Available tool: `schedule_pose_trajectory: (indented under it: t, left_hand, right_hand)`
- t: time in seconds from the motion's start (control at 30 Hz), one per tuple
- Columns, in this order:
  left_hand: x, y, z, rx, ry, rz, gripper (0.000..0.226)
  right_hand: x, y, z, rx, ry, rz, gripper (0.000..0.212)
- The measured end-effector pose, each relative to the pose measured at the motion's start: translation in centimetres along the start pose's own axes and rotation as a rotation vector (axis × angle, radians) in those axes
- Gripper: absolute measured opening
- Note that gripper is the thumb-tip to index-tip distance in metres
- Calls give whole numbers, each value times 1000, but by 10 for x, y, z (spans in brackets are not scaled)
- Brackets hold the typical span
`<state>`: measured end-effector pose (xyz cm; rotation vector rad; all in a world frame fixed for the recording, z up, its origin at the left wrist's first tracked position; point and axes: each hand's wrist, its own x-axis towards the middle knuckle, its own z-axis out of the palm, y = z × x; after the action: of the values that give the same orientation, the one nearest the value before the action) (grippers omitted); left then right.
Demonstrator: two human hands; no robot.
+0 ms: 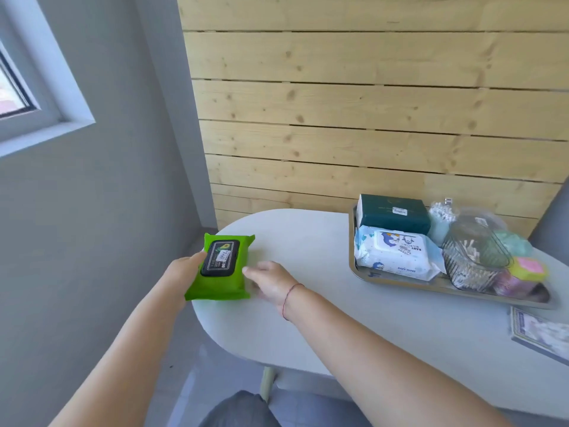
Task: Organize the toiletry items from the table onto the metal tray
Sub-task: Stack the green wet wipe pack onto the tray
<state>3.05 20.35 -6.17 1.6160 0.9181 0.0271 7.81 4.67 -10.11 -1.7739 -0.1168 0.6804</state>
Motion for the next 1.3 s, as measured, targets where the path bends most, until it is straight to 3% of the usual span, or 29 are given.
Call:
schedule_pose_trajectory:
  t: [0.1,0.23,0.3,0.5,0.6,0.7,0.73,0.83,0.9,1.0,1.13,1.3]
  left_hand:
    - [13,3,-8,-43,-79,-47,35]
    - [18,4,-7,19,-186,-44,28]
    - [12,3,-3,8,-237,-73,27]
    - [-16,1,34,-270,-354,-105,28]
    - [-40,10,77,-395,-402,-116,23]
    - [-66,21,131,-503,-399,-124,27]
    - [-74,24,150,-550,-407,-127,29]
    - [-100,33,201,-653,-455,-130,36]
    - [-114,38,232,-680,-484,-119,34]
    - [-123,46,262,-677,-464,-25,28]
    - [-113,50,280,-564,-297,157,37]
    - [-95,41,279,-169,-195,325,37]
  right_hand:
    - [14,-13,24,86,21,-19,62]
    - [5,-23,23,5,74,-64,39]
    - [1,-18,11,2,74,-86,39]
    - [-27,-15,-51,85,46,-175,44]
    - [-45,-13,-97,138,209,-177,55]
    - [-62,-5,-134,221,505,-97,95]
    - [-67,0,-149,307,567,-61,96]
    - [-90,1,-184,527,519,16,40]
    - [-102,1,-207,526,517,-14,22]
    - [-100,4,-230,550,641,-101,29]
    - [-86,9,-249,524,803,-101,29]
    - [-74,11,-250,469,889,-50,38]
